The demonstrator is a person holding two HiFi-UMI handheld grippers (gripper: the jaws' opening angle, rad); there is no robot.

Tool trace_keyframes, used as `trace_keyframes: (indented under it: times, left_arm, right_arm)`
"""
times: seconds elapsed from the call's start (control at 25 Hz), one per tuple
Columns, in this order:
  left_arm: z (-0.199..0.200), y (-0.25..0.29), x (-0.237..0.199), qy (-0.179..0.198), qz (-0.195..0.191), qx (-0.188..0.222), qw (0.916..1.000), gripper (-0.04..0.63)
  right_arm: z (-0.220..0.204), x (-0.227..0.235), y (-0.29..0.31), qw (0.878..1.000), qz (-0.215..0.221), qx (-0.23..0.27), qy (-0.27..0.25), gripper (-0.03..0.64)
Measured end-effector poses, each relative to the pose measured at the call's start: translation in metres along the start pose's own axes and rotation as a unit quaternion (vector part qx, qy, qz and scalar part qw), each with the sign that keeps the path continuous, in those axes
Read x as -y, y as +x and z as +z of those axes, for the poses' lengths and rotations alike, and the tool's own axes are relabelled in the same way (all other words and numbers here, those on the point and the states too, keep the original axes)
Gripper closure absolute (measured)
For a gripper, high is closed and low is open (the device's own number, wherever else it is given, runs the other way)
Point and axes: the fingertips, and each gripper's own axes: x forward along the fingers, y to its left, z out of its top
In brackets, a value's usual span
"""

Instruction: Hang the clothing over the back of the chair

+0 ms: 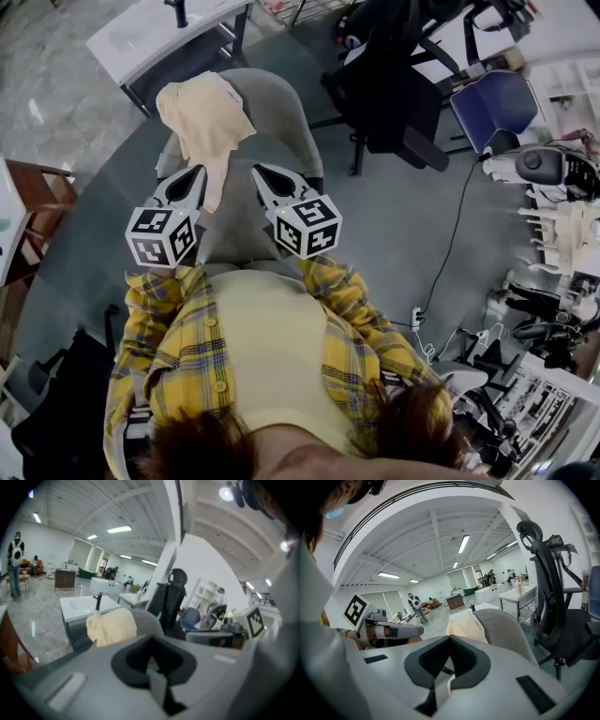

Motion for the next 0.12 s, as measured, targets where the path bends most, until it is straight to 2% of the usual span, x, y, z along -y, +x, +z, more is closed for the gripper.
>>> trace_keyframes:
  times: [0.12]
  left_arm:
    - [0.0018,0.0010,-0.0029,-0.001,0.001,0.000,1.0000,0.589]
  right_arm:
    - [0.0018,0.0001,0.0023,1.000,0.001,0.000,0.000,0.603]
